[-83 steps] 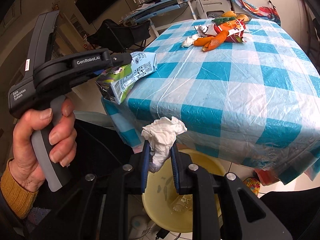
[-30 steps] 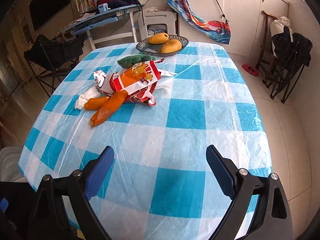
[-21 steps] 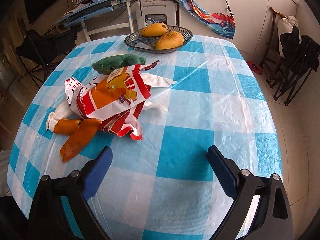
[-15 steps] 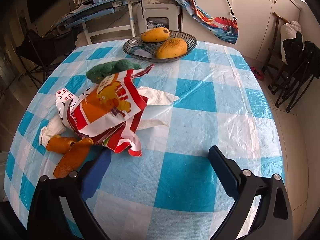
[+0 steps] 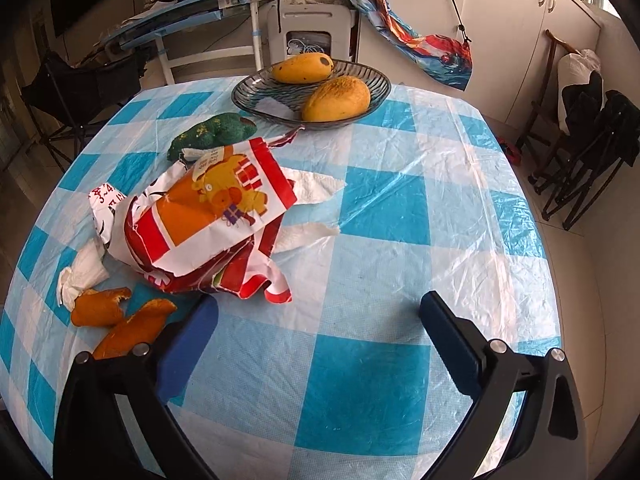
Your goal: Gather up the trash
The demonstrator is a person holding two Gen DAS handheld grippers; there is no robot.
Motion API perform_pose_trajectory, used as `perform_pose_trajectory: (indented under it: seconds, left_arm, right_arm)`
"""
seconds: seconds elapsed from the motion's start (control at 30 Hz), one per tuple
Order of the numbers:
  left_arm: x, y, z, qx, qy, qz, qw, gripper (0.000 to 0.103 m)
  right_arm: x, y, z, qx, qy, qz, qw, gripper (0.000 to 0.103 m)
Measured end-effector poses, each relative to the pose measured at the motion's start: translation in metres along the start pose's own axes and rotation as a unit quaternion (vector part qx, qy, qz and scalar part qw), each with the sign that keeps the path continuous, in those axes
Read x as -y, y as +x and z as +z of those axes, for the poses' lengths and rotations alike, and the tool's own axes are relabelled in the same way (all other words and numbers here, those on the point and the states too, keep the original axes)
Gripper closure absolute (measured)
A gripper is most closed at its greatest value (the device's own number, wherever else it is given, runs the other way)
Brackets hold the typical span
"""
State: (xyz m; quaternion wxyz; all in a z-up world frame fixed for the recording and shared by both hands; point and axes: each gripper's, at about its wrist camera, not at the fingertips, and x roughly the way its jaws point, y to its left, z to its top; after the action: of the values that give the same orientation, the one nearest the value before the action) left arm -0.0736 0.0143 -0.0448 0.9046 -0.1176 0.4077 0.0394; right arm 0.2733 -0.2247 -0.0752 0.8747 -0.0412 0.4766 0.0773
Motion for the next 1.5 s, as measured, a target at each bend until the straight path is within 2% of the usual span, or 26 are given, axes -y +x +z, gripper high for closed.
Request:
perform_pose_trajectory:
  seconds: [0.47,0.73,1.5]
  left_arm:
    - [0.004,-0.002,-0.008,-0.012,0.007,-0.011,0.9998,0.010]
    - [0.009,0.001,-0.016,-0.014,0.028,0.013,0.9994,0.010]
    - [0.007,-0.006,-0.016,-0.002,0.035,0.025,0.9991,0.010]
  right_arm:
    - [0.000,0.000,0.000,0.000,0.000,0.000,1.000,0.007]
    - [0.000,0.000,0.000,0.000,0.000,0.000,1.000,0.007]
    - [0.000,0.000,0.000,0.000,0.000,0.000,1.000,0.007]
